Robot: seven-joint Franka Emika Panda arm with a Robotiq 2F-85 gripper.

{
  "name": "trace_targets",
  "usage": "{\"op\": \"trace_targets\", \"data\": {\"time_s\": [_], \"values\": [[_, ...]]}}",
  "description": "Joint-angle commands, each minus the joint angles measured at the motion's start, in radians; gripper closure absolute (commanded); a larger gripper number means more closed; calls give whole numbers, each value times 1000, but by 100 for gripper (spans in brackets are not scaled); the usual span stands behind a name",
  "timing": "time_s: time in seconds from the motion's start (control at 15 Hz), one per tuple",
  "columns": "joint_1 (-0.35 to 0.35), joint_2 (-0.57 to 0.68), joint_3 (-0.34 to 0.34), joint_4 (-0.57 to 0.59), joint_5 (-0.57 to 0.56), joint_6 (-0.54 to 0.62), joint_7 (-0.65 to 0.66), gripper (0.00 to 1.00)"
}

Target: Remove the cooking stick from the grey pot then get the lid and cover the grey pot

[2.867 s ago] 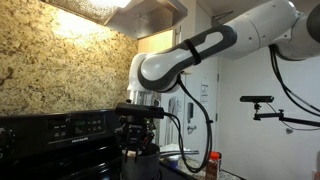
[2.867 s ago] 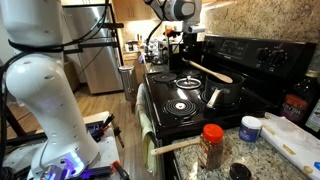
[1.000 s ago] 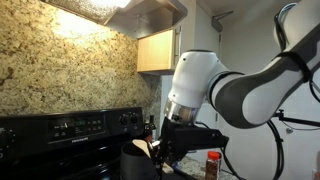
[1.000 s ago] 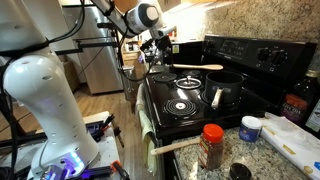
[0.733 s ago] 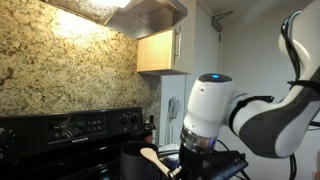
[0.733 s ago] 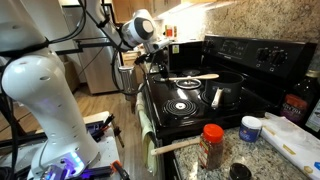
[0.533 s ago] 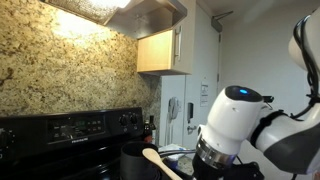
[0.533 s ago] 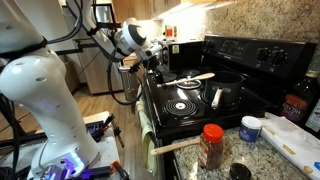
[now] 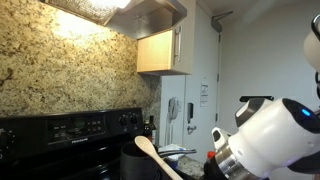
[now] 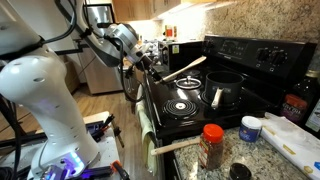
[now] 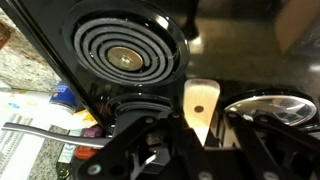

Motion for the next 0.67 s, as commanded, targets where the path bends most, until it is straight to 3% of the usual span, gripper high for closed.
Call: {"op": "trace_targets", "data": {"time_s": [0.0,0.13,0.2,0.27,0.53,0.6], "values": [[-11,110,-21,-2,-116,76,64,93],[-23,188,-49,-6,-77,106,22,93],[-1,113,-25,-8,-49,59,21,93],[-2,143,-33,-4,-48,61,21,72],[1,142,-32,8,-47,61,21,72],[1,139,-32,8,-47,61,21,93]]}}
